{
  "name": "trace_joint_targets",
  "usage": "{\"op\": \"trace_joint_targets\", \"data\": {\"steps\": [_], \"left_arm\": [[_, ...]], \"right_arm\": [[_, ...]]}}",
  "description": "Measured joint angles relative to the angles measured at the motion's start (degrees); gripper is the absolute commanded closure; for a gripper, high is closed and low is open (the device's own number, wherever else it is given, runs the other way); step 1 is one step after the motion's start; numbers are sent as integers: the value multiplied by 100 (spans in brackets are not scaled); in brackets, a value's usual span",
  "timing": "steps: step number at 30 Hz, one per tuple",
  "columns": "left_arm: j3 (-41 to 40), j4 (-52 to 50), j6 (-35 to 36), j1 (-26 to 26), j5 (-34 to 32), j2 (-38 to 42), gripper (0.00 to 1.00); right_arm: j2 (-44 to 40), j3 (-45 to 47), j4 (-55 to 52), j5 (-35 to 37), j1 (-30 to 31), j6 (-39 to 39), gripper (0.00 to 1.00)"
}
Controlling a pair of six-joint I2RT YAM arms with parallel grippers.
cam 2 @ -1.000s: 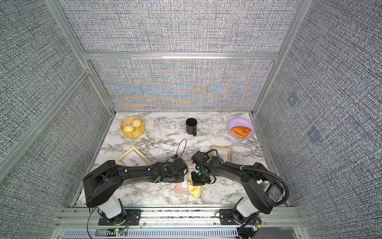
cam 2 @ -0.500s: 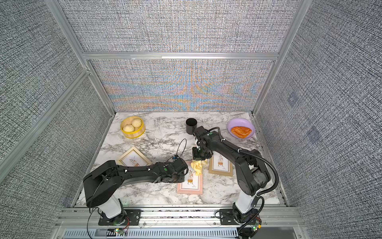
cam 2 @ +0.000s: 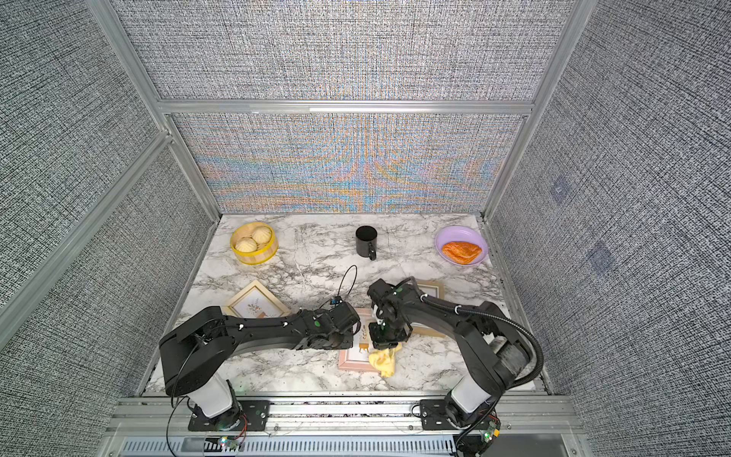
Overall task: Wipe the picture frame with a cloth
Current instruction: Wipe the dirt from the picture frame.
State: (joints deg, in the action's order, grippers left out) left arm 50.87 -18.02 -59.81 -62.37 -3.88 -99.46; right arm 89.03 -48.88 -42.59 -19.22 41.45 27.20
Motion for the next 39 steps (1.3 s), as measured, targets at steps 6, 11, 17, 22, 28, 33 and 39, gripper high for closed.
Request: {"op": "trace_joint_targets", "data": {"steps": [6, 11, 17, 22, 28, 33, 39], "left_arm": [[0, 0, 105, -2, 28, 0, 100], [0, 0, 81, -2, 28, 0, 100], [0, 0, 37, -2, 28, 0, 100], [0, 0, 28, -2, 28, 0, 100], [0, 0, 33, -2, 28, 0, 100], [0, 2, 61, -2, 37, 0, 100], [0, 4, 79, -2, 50, 0, 100]], "right_arm": [[-155, 352, 341, -94, 295, 402, 100], [520, -334, -118, -317, -164, 192, 100], [1541, -2127, -197, 282, -960, -457, 100], [2052, -2951, -267, 444, -1152, -833, 100], [1248, -1613, -343, 387, -756, -796, 100], [52, -177, -254, 70, -122, -275, 100], [-568, 570, 103, -48, 354, 361, 100]]}}
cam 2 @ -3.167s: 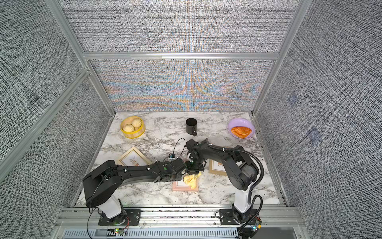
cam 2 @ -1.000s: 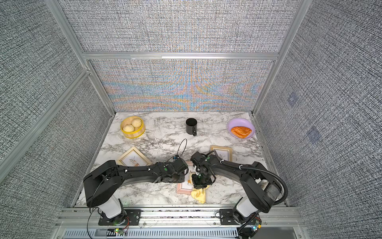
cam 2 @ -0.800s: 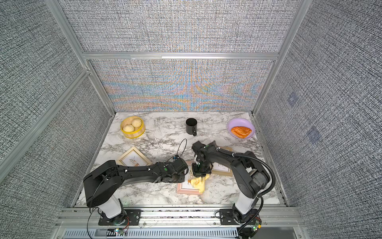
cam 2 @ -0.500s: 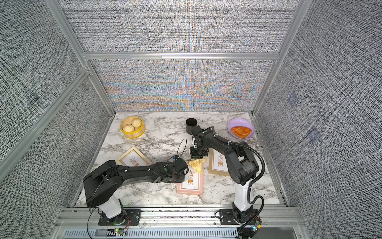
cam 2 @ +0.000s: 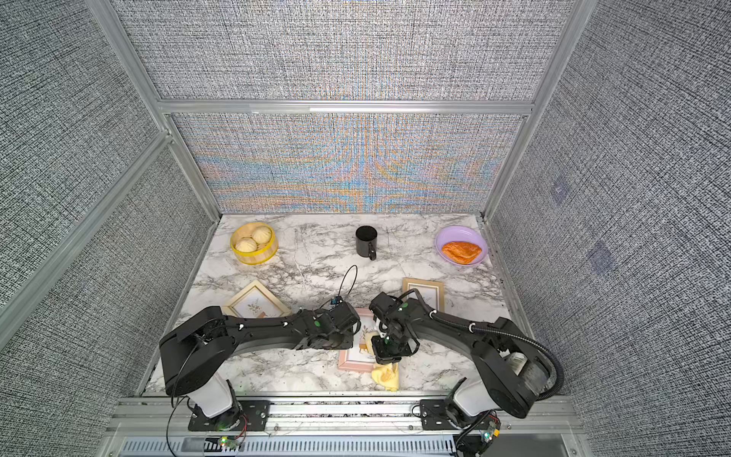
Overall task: Wipe the picture frame with a cloth
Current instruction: Wipe the dirt from the picture frame.
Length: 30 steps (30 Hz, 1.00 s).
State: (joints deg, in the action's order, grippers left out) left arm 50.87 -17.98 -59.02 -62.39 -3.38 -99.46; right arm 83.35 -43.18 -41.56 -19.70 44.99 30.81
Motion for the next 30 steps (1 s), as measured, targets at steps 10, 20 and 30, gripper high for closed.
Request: {"op": "trace_joint_targets", "data": {"steps": [10, 20, 30], "left_arm": [[-4, -4, 107, 9, 59, 0, 100], [-48, 59, -107, -4, -20, 0, 100], [-46, 61, -151, 11, 66, 2, 100]], "right_arm": [[221, -407, 98, 107, 566, 592, 100], [33, -297, 286, 295, 614, 778, 100], [-39, -245, 321, 415, 791, 1119, 100]]}}
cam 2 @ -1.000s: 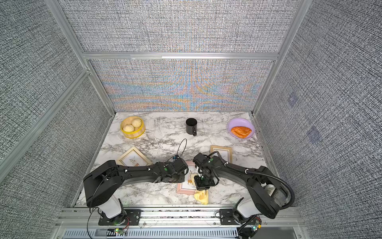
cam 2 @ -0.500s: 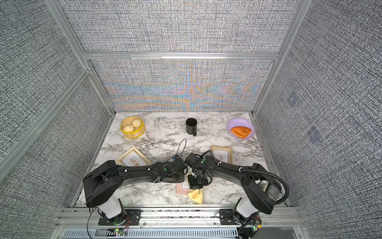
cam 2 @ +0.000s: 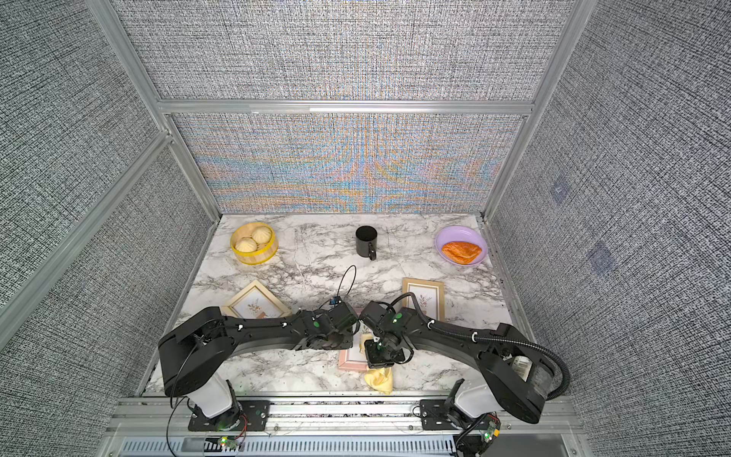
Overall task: Wipe the picture frame with a cloth
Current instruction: Wipe the dirt from the picture frame.
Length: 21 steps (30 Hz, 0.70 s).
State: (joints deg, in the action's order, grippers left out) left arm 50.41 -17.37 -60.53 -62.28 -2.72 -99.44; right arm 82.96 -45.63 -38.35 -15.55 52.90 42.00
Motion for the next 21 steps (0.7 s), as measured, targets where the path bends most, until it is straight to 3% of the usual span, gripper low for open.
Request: {"op": "trace_joint_targets", "data": {"steps": [9, 14, 21], "left_arm": [[-37, 50, -166, 44, 31, 11, 100], [-31, 50, -247, -42, -227, 11, 100], [4, 24, -258, -15, -76, 11, 100]], "right_arm": [[413, -181, 1019, -289, -11, 468, 100], [-70, 190, 1001, -68, 4, 442, 100], [-756, 610, 358, 444, 59, 203, 100]]}}
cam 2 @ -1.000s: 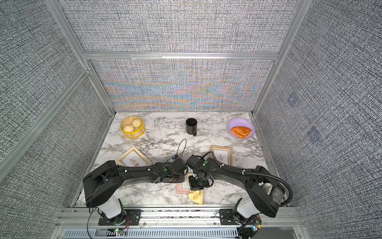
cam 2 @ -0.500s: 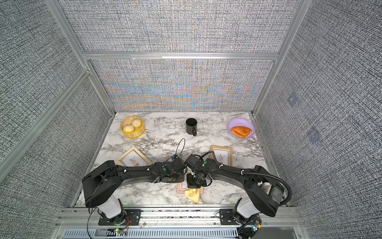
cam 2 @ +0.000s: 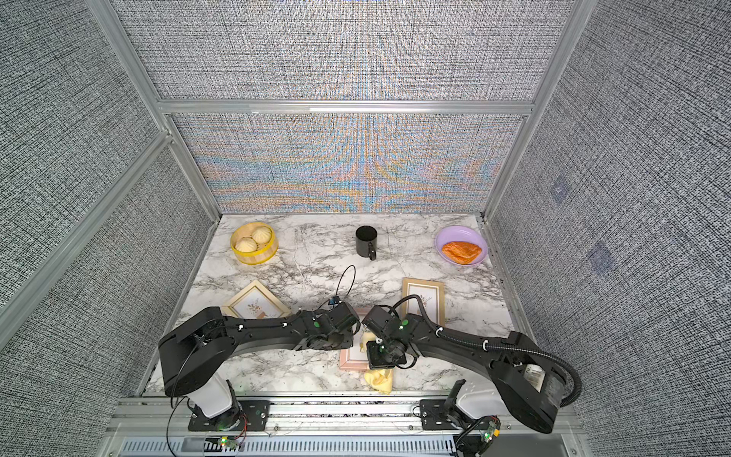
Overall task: Wipe the picture frame with a cloth
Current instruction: Wipe the dirt from the picture frame.
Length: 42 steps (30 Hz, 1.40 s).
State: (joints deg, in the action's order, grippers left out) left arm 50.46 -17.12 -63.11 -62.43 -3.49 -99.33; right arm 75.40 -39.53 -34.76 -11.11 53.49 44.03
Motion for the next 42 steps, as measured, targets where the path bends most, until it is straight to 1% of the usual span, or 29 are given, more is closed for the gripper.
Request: {"op": "trace_joint_targets", "data": {"steps": [4, 9, 16, 19, 21, 24, 28, 31, 35, 38, 41, 42], "left_arm": [[109, -122, -35, -2, 2, -57, 100], [319, -374, -122, -2, 0, -175, 100], [446, -527, -251, -2, -2, -258, 100], [490, -573, -332, -2, -9, -289, 100], [509, -588, -455, -7, -37, -293, 100], [555, -634, -632, -15, -70, -326, 100], [680, -761, -809, -24, -98, -402, 100], [831, -914, -931, -87, -195, -516, 100], [890, -894, -1163, -197, -295, -557, 100], [927, -693, -1335, -286, -280, -629, 100], [949, -247, -1521, -389, -20, -713, 100], [949, -195, -1567, -402, 52, -721, 100]], "right_arm": [[-146, 50, 20, 210, 466, 28, 100], [46, 44, 243, 372, 990, 297, 100], [345, 72, 1069, 461, 1292, 855, 100], [387, 28, 1097, 468, 1268, 975, 100], [262, 87, 1115, 479, 1176, 968, 100], [-212, 369, 955, 520, 837, 968, 100], [-890, 721, 363, 614, 319, 820, 100], [-1231, 811, 63, 662, 162, 634, 100], [-1169, 682, 39, 487, 188, 444, 100], [-964, 426, 125, 393, 409, 361, 100], [-656, 199, 352, 299, 612, 365, 100], [-538, 157, 374, 385, 680, 496, 100]]}}
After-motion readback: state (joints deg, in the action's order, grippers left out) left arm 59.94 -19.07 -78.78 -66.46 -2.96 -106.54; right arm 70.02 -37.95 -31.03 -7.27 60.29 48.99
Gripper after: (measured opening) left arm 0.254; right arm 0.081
